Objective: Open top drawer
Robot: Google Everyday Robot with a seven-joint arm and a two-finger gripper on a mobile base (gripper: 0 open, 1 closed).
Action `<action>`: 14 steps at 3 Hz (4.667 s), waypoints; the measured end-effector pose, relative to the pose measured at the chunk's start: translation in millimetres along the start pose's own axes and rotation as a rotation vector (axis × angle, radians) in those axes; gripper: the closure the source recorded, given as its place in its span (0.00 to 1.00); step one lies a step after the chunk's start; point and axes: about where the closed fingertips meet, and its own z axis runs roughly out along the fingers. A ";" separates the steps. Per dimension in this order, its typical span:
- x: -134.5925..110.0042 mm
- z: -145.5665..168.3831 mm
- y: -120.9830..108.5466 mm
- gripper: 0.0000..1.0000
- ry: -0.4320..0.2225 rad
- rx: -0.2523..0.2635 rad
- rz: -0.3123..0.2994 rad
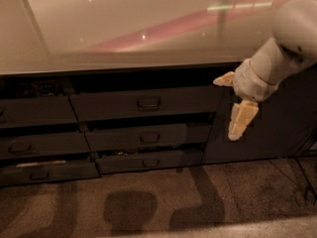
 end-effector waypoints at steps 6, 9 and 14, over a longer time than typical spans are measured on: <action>10.2 27.6 -7.1 0.00 0.141 0.153 -0.181; 24.1 62.3 -27.1 0.00 0.212 0.068 -0.174; 8.3 98.7 -85.7 0.00 0.154 0.010 -0.237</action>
Offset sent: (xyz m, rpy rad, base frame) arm -0.0144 -0.0041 -0.0073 -0.0244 -0.1301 0.0718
